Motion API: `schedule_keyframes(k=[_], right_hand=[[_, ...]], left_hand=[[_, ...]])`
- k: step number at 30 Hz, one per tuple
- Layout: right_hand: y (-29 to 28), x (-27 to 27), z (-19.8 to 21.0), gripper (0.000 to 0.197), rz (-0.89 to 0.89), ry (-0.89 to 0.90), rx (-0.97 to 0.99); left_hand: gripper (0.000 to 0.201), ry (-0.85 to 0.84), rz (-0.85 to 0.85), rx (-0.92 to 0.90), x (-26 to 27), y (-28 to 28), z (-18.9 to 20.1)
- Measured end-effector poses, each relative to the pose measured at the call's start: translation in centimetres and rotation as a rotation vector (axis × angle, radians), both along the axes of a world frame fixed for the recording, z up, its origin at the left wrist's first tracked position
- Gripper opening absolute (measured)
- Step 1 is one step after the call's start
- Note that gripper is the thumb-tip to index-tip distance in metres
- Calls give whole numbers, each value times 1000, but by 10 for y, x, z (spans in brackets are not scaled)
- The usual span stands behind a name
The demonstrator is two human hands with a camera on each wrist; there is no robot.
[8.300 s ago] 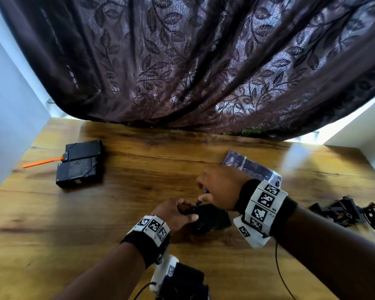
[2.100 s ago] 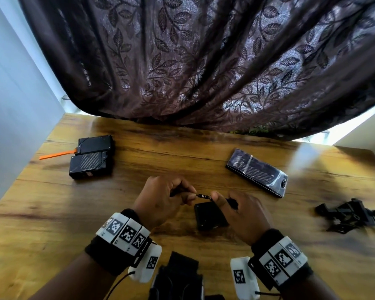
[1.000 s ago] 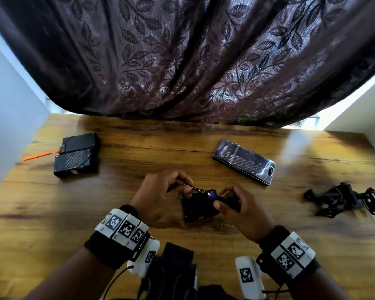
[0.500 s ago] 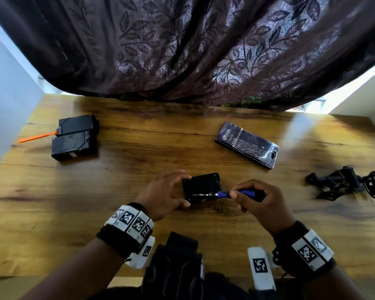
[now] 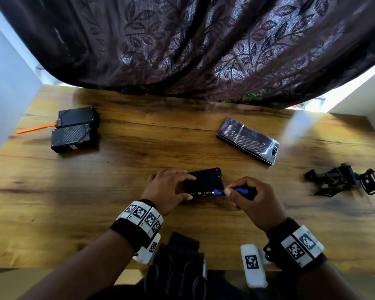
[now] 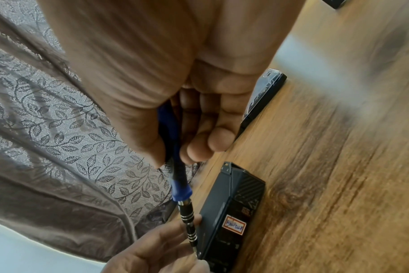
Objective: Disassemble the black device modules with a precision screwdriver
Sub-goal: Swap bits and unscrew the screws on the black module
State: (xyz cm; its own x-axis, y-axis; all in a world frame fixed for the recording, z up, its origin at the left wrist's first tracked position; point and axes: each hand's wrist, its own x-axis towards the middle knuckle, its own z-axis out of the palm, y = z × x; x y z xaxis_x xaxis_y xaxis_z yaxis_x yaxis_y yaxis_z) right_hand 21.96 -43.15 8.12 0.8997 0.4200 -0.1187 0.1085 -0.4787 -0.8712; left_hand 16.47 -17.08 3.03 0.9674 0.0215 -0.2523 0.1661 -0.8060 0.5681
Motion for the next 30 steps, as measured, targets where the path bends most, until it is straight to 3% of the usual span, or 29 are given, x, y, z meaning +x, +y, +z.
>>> schedule_keyframes(k=[30], right_hand=[[9,-7,9,10,-37,-52,-86]], left_hand=[[55,0,37,-18,0,2,-2]])
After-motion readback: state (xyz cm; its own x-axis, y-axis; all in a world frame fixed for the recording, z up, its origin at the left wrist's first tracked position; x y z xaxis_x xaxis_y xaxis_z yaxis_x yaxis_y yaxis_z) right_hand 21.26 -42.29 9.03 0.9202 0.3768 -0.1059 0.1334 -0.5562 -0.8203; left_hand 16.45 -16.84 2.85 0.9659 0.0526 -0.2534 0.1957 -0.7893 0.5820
